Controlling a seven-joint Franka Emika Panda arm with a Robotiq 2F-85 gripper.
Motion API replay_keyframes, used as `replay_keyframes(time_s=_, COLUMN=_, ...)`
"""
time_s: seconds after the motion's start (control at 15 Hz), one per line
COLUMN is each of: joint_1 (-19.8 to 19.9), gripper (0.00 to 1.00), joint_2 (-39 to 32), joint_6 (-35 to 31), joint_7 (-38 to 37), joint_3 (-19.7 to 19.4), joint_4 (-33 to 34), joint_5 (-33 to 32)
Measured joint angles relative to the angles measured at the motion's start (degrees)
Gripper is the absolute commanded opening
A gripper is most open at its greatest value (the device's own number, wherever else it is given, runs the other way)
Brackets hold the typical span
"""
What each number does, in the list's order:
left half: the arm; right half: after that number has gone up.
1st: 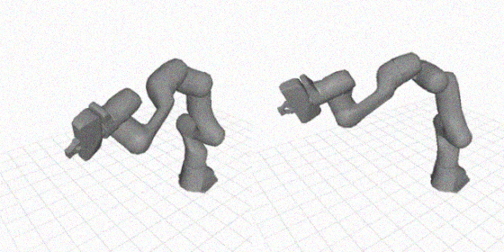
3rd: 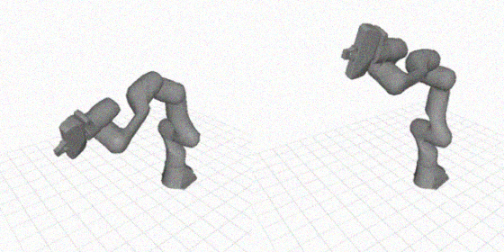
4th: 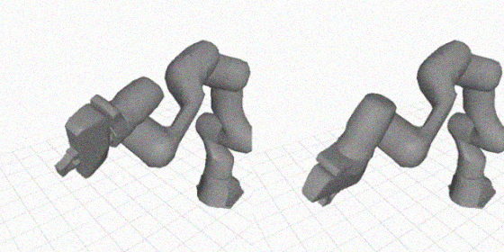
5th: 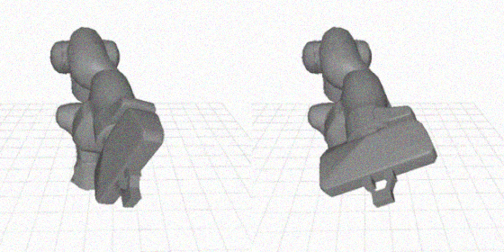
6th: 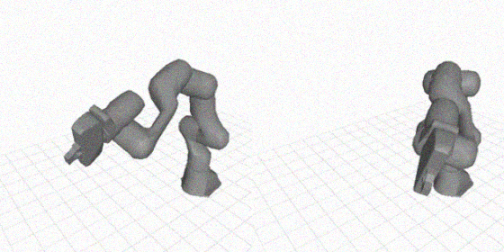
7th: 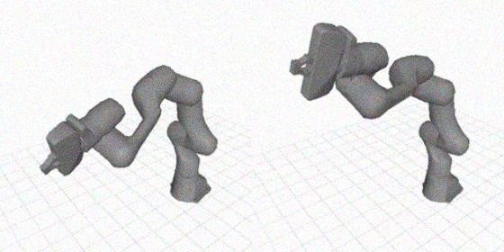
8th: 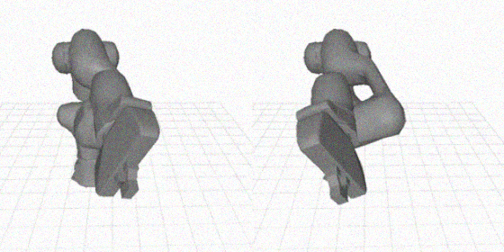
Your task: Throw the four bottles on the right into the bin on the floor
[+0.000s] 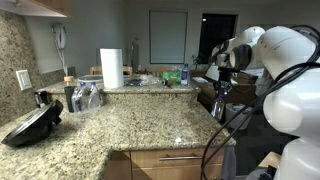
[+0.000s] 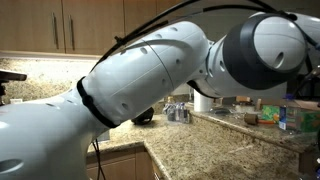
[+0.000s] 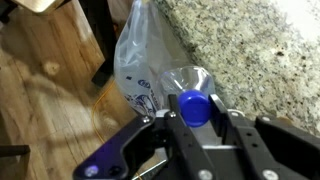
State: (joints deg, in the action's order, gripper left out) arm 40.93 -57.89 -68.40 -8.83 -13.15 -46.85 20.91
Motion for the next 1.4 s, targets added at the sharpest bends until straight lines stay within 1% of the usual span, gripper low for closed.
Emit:
replay_keyframes(time_s=0.13, joint_1=1.6, gripper=0.14, joint_2=-1.7, joint_6=-0.3, joint_7=-3.5, joint_3=1.6, joint_4=2.9, joint_5=0.3)
replay_keyframes(time_s=0.33, joint_1=1.7, gripper=0.14, joint_2=-2.9, joint_6=-2.3, joint_7=-9.0, joint_3=2.5, joint_4=7.3, joint_5=0.3)
replay_keyframes(time_s=0.47, joint_1=0.3, gripper=0.14, joint_2=-3.5, joint_6=-5.5, joint_7=-12.3, joint_3=2.1, joint_4=8.8, joint_5=0.0)
replay_keyframes(time_s=0.67, joint_1=-3.3, gripper=0.14, joint_2=-4.9, joint_6=-10.7, joint_7=-17.2, joint_3=0.5, joint_4=9.1, joint_5=-2.0)
replay_keyframes(time_s=0.8, joint_1=-5.7, gripper=0.14, joint_2=-6.7, joint_6=-11.4, joint_7=-20.1, joint_3=-1.0, joint_4=9.1, joint_5=-4.3)
replay_keyframes(time_s=0.93, joint_1=-6.7, gripper=0.14, joint_2=-8.7, joint_6=-11.4, joint_7=-22.3, joint_3=-2.2, joint_4=9.1, joint_5=-5.7)
replay_keyframes(time_s=1.07, joint_1=-5.9, gripper=0.14, joint_2=-10.5, joint_6=-10.5, joint_7=-24.1, joint_3=-2.2, joint_4=9.8, joint_5=-6.8)
replay_keyframes(time_s=1.2, joint_1=-4.0, gripper=0.14, joint_2=-11.9, joint_6=-8.6, joint_7=-24.7, joint_3=-2.0, joint_4=11.2, joint_5=-6.9)
replay_keyframes(time_s=1.4, joint_1=-0.5, gripper=0.14, joint_2=-12.9, joint_6=-3.5, joint_7=-24.7, joint_3=-0.1, joint_4=13.6, joint_5=-6.9)
